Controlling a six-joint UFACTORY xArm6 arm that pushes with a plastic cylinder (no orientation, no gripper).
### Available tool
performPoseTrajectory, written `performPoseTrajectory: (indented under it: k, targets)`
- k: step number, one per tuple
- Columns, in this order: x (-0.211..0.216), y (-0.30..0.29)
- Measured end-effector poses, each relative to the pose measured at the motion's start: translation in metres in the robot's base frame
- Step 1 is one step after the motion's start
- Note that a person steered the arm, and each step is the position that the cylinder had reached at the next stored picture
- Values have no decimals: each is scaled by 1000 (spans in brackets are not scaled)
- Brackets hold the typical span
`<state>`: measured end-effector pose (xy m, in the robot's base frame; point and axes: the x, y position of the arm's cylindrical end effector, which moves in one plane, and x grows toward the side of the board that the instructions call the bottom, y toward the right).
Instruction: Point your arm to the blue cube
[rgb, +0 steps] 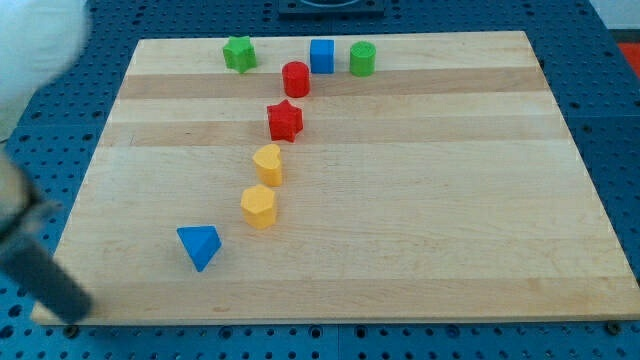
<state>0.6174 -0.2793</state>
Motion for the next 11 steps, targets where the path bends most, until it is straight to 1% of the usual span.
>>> performPoseTrajectory:
  k: [1, 2, 3, 4, 5, 6, 10, 11]
  targets:
    - [-5, -24]
    - [-12, -2]
    - [-12, 42]
    - [-22, 31]
    - [-44, 32]
    - [-56, 46]
    - [-57, 52]
    - [-52, 84]
